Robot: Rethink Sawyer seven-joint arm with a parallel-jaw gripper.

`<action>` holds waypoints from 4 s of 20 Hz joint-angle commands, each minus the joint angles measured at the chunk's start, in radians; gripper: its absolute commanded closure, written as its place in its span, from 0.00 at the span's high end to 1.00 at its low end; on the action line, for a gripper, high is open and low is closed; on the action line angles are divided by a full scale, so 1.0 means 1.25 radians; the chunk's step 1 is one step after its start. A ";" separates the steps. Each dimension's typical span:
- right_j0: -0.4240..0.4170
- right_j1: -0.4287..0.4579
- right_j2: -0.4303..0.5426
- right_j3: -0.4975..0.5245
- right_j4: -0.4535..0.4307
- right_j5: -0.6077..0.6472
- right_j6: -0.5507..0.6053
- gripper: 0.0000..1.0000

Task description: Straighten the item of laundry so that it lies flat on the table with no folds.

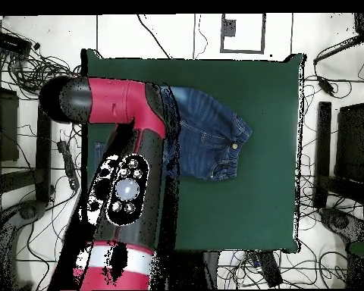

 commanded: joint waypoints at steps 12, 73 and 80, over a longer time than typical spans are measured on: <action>-0.116 -0.303 0.137 0.535 -0.098 -0.168 -0.178 1.00; -0.376 -0.187 0.414 0.587 -0.453 -0.243 -0.077 1.00; -0.383 -0.152 0.416 0.573 -0.464 -0.275 -0.070 1.00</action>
